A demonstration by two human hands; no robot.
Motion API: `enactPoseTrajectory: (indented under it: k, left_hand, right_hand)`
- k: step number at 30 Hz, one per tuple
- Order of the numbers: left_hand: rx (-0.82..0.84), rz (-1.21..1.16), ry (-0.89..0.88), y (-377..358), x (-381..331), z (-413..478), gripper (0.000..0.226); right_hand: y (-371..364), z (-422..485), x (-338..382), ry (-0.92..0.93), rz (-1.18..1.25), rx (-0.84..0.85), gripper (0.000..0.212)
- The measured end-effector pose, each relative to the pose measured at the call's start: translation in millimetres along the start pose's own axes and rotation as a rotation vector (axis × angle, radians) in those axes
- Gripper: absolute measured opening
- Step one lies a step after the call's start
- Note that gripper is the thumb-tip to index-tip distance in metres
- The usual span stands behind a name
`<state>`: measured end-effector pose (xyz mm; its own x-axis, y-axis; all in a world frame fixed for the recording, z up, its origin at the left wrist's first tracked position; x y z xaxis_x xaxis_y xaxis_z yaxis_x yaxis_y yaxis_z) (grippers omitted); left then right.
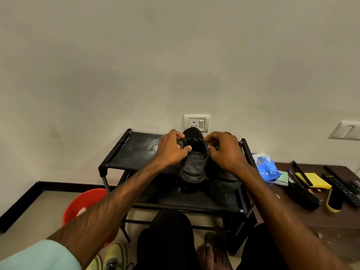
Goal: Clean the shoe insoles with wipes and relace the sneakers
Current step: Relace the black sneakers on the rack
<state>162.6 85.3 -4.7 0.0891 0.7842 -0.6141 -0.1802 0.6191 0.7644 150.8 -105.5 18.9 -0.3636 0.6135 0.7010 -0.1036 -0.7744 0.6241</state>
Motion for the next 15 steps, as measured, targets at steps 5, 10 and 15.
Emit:
enactPoseTrajectory:
  k: [5, 10, 15]
  left_hand:
    - [0.056, -0.005, -0.002, -5, -5, -24, 0.050]
    - [0.127, 0.180, -0.100, -28, -12, -38, 0.058]
    - [0.087, 0.292, -0.098, -38, -18, -36, 0.052]
  right_hand:
    - [5, -29, 6, 0.071, 0.023, -0.160, 0.021]
    - [11, -63, -7, -0.054, -0.075, -0.298, 0.039]
    - [-1, -80, -34, -0.253, -0.015, -0.233, 0.056]
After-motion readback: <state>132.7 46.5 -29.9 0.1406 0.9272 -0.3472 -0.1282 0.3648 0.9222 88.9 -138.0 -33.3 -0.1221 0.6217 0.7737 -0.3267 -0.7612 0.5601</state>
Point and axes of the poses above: each hand's wrist, its own z-axis towards the middle knuckle, its own y-axis out of the back of the hand, x = y × z, the point moved 5 cm from there along z, towards the middle knuckle, and after that the axes turned 11 degrees about z, right-handed, at the moved point
